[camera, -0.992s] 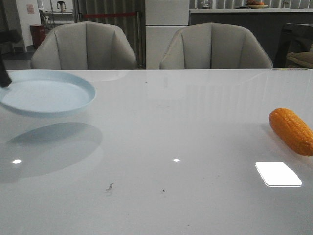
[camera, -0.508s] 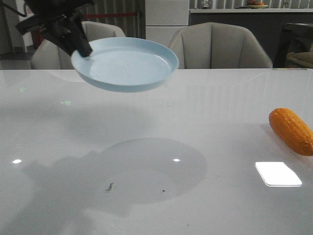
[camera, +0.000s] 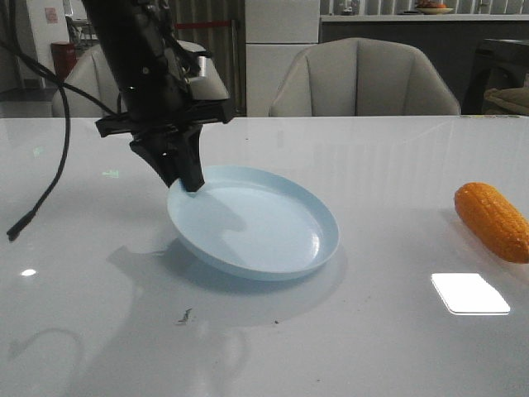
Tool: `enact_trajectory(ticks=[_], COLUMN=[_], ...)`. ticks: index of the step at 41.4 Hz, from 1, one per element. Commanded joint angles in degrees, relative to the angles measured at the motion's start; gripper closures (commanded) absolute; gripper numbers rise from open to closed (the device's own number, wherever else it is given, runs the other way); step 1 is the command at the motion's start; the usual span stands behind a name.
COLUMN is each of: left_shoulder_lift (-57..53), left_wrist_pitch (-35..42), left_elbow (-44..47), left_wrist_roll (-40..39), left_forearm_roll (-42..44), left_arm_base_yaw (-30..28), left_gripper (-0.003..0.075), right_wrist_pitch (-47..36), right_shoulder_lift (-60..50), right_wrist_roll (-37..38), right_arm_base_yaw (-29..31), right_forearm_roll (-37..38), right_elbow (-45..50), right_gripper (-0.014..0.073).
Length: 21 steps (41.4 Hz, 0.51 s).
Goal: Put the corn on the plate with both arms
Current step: 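Lift the plate with the left gripper and carry it toward table center, then set the plate down, open the left gripper and raise it away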
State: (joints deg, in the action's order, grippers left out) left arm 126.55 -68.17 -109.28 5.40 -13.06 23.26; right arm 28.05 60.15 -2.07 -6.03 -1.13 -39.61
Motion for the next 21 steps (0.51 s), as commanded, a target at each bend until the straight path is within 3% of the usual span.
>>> enact_trajectory(ticks=[1, 8, 11, 21], left_shoulder_lift=[-3.0, -2.9, -2.7, -2.0], left_wrist_pitch=[1.0, 1.4, 1.5, 1.5], left_elbow=[-1.8, -1.8, -1.8, -1.8], left_wrist_roll=[0.5, 2.2, 2.2, 2.2], left_forearm_roll=[-1.1, -0.7, 0.2, 6.3], left_arm_base_yaw=[1.0, 1.5, 1.5, 1.5], left_gripper=[0.0621, 0.0615, 0.0571, 0.0138], right_wrist_pitch=[-3.1, -3.1, -3.1, -3.0], right_shoulder_lift=[-0.7, -0.7, -0.7, -0.7], right_wrist_roll=[0.0, 0.0, 0.0, 0.0], right_arm_base_yaw=[0.4, 0.4, 0.4, 0.4], right_forearm_roll=[0.1, 0.1, 0.1, 0.1], right_elbow=[-2.1, -2.1, -2.1, -2.1], right_gripper=[0.0042, 0.0042, 0.0042, 0.0042])
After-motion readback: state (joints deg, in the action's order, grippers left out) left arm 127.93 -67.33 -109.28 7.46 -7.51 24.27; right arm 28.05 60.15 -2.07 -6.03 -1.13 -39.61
